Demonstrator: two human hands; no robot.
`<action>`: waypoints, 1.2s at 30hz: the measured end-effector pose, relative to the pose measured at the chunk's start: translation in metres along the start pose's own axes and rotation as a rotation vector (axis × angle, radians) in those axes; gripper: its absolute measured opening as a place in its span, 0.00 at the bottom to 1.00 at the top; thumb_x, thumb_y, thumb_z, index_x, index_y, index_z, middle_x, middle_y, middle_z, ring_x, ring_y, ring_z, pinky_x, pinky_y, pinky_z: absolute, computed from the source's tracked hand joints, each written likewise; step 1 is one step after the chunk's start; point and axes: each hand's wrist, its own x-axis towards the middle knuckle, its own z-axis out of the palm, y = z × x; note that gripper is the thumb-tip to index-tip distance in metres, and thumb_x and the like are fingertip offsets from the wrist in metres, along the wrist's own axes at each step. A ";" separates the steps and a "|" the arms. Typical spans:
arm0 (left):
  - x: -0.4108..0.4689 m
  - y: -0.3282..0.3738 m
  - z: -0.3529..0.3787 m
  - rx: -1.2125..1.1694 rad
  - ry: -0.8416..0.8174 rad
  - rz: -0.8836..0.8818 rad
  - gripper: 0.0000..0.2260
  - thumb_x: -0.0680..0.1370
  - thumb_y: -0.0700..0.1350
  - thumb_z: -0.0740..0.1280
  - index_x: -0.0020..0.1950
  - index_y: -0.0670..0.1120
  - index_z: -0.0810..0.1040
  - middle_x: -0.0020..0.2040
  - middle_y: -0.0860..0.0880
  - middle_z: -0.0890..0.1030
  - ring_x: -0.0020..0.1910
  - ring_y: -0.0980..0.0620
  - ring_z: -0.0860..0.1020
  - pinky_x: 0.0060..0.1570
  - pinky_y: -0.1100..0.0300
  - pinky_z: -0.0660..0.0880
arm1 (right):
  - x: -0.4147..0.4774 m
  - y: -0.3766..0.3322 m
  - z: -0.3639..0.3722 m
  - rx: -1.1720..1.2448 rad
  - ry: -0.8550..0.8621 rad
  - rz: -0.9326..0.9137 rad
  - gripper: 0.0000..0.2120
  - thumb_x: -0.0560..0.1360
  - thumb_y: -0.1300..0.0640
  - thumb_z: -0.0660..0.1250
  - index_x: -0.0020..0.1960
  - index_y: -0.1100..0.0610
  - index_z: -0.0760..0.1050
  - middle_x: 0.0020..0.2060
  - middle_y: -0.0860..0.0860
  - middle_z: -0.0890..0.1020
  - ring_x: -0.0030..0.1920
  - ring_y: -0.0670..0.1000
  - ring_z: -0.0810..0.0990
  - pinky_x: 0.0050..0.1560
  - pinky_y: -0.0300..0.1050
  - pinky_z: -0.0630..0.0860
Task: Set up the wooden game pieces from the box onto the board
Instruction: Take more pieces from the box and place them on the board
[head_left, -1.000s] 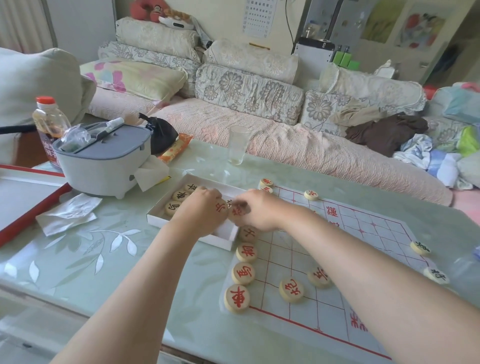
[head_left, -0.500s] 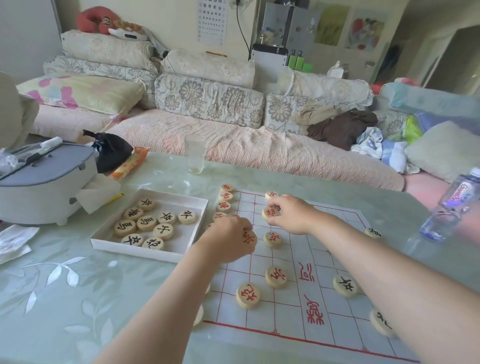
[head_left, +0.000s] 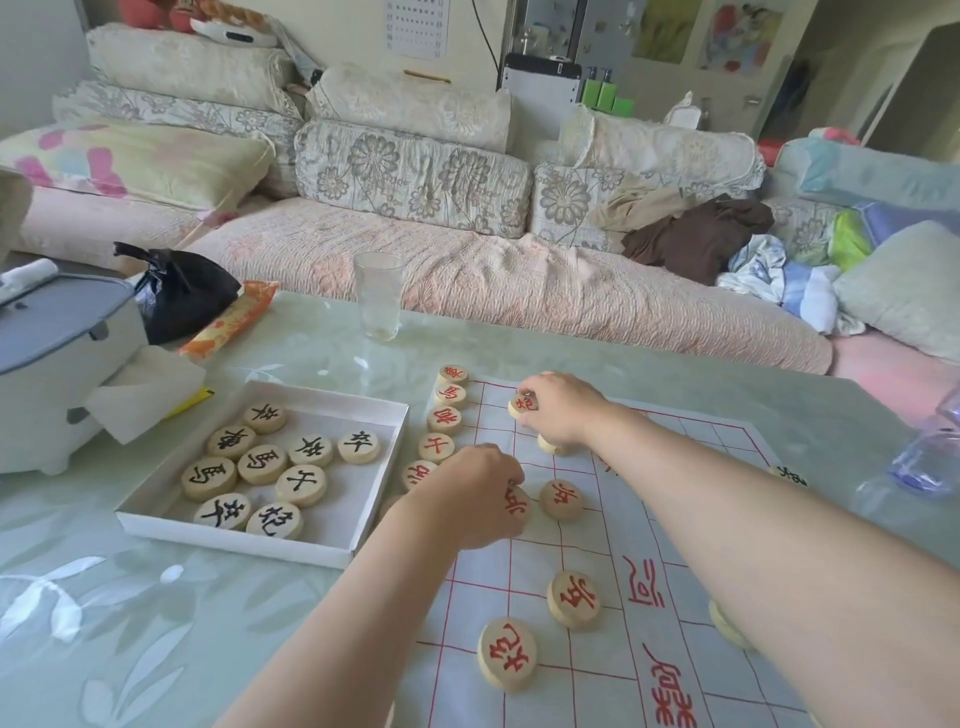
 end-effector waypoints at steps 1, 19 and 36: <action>0.000 -0.001 0.000 0.002 -0.010 -0.005 0.19 0.73 0.50 0.68 0.64 0.49 0.76 0.58 0.49 0.74 0.58 0.49 0.72 0.47 0.61 0.66 | 0.005 0.000 0.003 -0.001 -0.005 0.004 0.20 0.77 0.46 0.65 0.67 0.50 0.73 0.65 0.52 0.75 0.65 0.56 0.74 0.64 0.50 0.71; -0.006 0.005 -0.002 0.016 -0.080 -0.124 0.22 0.68 0.53 0.76 0.58 0.52 0.74 0.53 0.50 0.73 0.44 0.52 0.72 0.37 0.61 0.70 | -0.052 0.008 -0.005 0.348 0.054 -0.064 0.13 0.77 0.56 0.66 0.60 0.48 0.80 0.54 0.46 0.79 0.50 0.47 0.77 0.50 0.39 0.71; -0.068 0.051 -0.015 -0.672 0.081 -0.286 0.05 0.74 0.48 0.72 0.46 0.47 0.84 0.35 0.47 0.82 0.30 0.53 0.74 0.35 0.62 0.72 | -0.206 -0.013 -0.011 0.551 0.042 -0.199 0.25 0.67 0.58 0.77 0.62 0.43 0.79 0.53 0.42 0.78 0.51 0.42 0.78 0.53 0.38 0.74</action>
